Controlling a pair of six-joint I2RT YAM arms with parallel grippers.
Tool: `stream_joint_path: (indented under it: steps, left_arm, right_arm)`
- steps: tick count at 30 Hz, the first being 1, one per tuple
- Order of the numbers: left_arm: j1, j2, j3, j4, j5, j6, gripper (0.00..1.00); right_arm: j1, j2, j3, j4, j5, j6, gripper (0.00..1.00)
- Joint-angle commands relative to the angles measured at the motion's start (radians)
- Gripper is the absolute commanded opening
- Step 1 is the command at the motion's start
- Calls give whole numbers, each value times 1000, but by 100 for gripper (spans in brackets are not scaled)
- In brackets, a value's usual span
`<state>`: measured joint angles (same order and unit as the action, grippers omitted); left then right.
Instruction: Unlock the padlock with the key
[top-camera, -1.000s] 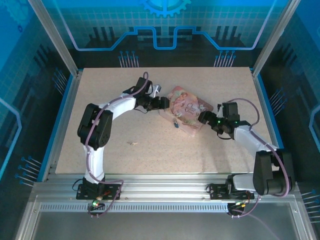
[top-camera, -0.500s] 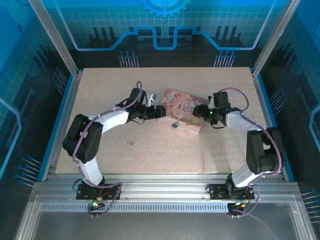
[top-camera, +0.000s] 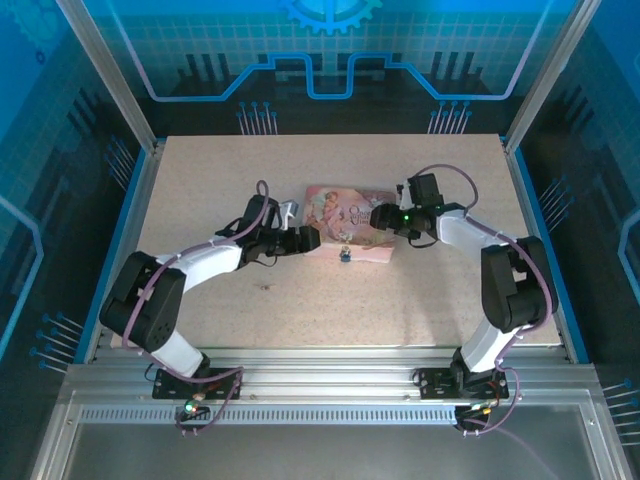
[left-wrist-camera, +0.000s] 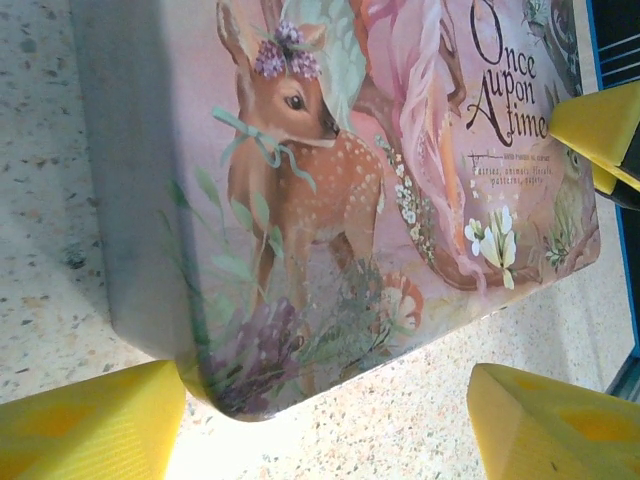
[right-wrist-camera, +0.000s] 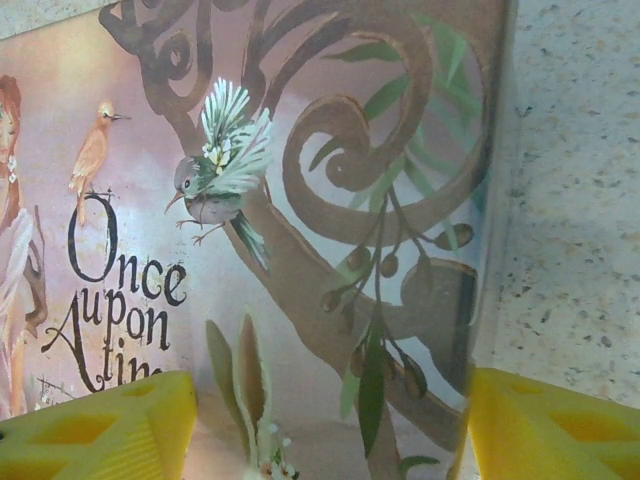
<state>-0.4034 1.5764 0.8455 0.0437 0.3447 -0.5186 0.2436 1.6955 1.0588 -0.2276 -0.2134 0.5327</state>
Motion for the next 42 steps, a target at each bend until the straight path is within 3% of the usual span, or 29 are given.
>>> stream_joint_path:
  steps: [1,18,24,34,42]
  left_arm:
    - [-15,-38,-16,-9,-9,-7,77]
    - [9,-217,-68,-145,-134,-39,84]
    - [12,-336,-59,-322,-212,-63,82]
    - [11,-472,-114,-618,-310,-164,74]
    - [2,-421,-205,-596,-355,-256,59]
  right_arm:
    - [39,21,18,-32,-85,-8,73]
    - [16,-94,25,-126,17,-49,82]
    - [20,-227,-9,-189,81,-68,81]
    - [117,-491,-158,-225,90,-73,72]
    - [255,-616,-274,-235,163,-20,69]
